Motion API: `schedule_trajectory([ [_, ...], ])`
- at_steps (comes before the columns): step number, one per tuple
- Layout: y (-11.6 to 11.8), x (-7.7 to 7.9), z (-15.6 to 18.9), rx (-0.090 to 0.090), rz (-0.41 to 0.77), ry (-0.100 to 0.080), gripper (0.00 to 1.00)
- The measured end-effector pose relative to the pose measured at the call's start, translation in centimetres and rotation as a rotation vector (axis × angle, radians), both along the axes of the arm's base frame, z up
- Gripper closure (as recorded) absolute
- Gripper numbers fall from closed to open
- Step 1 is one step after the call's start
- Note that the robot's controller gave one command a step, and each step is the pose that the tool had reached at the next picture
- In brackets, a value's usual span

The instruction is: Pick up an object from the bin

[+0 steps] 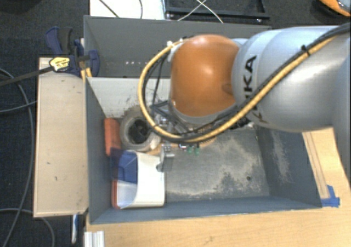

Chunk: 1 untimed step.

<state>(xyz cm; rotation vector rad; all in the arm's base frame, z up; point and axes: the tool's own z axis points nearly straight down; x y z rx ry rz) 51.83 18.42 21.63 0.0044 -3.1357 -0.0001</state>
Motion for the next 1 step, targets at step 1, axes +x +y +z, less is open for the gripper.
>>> schedule_trajectory([
  [1, -0.12, 0.19, 0.45, 0.001, -0.005, -0.008, 0.0],
])
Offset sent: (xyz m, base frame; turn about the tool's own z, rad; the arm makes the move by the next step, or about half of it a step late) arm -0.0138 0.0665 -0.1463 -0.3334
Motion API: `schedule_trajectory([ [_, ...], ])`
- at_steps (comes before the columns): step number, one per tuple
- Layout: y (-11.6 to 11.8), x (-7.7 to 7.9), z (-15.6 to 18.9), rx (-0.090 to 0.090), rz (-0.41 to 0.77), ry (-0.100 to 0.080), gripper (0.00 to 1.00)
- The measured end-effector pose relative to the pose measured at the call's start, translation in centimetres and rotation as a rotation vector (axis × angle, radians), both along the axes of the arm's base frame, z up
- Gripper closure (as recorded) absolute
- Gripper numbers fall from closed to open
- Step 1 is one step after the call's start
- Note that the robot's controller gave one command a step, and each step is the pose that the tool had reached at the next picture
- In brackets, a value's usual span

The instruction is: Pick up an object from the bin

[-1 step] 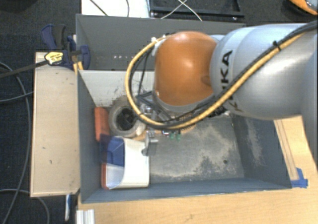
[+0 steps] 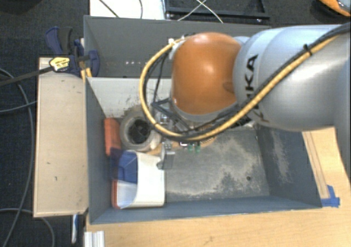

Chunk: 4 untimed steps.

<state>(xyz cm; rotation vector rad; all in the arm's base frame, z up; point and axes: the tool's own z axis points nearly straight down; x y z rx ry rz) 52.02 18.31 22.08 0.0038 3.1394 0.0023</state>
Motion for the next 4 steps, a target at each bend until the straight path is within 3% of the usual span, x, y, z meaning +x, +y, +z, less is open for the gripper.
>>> schedule_trajectory([
  [1, 4.8, -1.0, -10.5, 0.001, 0.238, 0.001, 0.0],
  [2, 6.4, -1.1, -5.7, 0.001, 0.459, -0.009, 0.0],
  [3, 7.1, 2.2, -11.0, 0.002, 0.684, -0.005, 0.0],
  [4, 6.8, 4.6, -14.2, -0.001, 0.837, -0.022, 0.0],
])
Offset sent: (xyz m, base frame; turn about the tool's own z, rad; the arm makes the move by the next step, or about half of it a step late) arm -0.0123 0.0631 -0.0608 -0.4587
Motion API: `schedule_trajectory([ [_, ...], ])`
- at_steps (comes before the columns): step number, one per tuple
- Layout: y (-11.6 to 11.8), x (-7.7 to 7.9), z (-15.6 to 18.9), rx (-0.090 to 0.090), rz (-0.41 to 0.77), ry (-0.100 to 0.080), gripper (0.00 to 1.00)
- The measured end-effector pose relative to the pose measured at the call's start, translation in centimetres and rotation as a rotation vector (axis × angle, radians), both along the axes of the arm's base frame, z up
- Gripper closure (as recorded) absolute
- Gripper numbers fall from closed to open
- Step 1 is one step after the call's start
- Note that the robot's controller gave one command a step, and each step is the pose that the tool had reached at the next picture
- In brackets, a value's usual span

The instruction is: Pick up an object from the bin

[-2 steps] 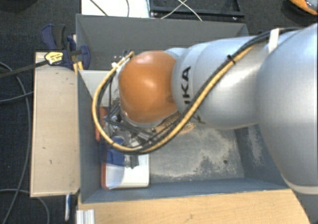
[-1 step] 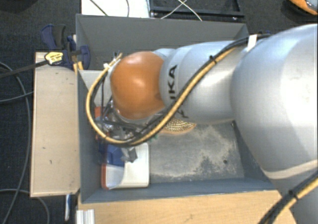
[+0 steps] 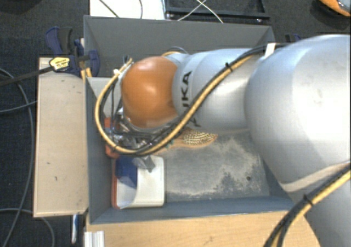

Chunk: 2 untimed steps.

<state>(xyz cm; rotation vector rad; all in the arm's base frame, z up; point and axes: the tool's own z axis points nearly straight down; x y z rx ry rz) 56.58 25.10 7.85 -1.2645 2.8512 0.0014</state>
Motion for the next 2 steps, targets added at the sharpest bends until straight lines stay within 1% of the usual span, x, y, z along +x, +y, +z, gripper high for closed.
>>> schedule_trajectory([
  [1, 0.72, -1.42, 0.57, 0.014, 0.131, -0.023, 1.0],
  [2, 0.72, -1.43, 0.57, 0.014, 0.126, -0.021, 1.0],
])
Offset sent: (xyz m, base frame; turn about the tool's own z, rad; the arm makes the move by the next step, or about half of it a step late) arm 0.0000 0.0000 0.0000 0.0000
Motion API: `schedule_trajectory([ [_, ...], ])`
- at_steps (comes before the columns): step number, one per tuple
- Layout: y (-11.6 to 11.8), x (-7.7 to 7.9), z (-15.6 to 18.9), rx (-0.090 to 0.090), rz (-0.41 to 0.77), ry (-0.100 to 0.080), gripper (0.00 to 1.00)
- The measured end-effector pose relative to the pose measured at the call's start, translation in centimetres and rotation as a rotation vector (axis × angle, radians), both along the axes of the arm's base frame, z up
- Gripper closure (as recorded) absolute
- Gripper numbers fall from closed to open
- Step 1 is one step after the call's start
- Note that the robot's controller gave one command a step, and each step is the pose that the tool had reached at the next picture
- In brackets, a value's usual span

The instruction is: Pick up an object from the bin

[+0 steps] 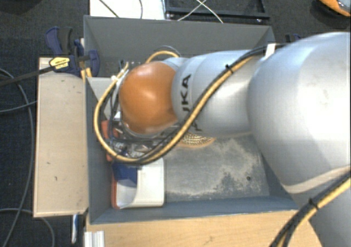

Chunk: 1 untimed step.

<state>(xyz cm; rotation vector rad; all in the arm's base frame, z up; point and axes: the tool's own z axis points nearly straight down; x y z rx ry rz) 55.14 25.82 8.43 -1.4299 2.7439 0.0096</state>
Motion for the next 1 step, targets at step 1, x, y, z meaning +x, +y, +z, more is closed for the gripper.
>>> schedule_trajectory([
  [1, 0.13, 0.25, 11.41, 0.007, -0.004, -0.012, 1.0],
])
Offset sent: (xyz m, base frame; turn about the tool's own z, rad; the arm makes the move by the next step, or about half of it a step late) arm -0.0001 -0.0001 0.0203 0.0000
